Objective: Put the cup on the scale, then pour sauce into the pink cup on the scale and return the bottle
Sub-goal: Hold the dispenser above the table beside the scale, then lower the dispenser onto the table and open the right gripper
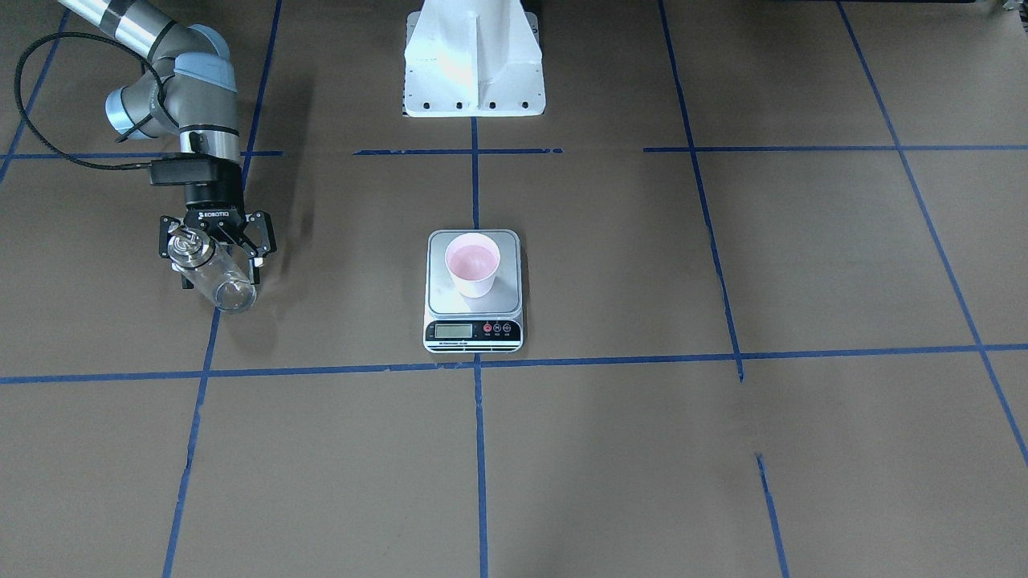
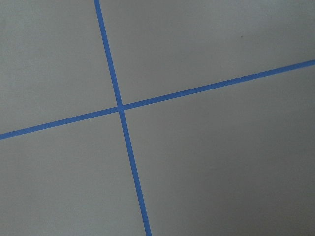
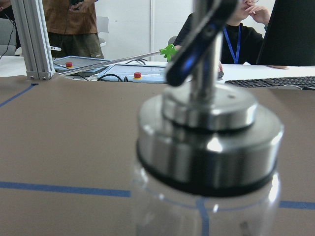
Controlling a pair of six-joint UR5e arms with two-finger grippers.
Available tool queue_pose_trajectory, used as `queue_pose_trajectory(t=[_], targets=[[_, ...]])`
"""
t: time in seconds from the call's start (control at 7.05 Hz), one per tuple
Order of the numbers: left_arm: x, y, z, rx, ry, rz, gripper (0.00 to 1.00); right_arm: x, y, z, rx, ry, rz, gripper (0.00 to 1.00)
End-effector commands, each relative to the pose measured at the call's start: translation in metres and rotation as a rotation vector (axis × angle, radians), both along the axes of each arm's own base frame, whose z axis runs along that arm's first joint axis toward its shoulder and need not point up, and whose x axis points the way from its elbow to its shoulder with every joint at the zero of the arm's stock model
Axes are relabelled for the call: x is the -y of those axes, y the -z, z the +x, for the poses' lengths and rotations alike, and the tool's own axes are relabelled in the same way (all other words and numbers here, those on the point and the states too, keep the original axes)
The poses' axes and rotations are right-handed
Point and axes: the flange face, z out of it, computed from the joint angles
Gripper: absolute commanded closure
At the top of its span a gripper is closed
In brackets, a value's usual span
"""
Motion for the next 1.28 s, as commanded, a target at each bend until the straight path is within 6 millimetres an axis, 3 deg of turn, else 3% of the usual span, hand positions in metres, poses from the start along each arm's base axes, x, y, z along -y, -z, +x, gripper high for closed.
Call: queue_pose_trajectory(t=[0.0, 0.57, 1.14], targets=[[0.000, 0.000, 0.000, 0.000, 0.000, -0.001, 0.00, -0.002, 0.000, 0.001, 0.001, 0.000, 0.002, 0.00], [0.000, 0.001, 0.000, 0.000, 0.000, 0.002, 0.00, -0.030, -0.005, -0.007, -0.018, 0.015, 0.025, 0.00], [0.000, 0.001, 0.000, 0.000, 0.000, 0.002, 0.00, -0.059, -0.002, 0.012, -0.023, 0.028, 0.050, 0.00]])
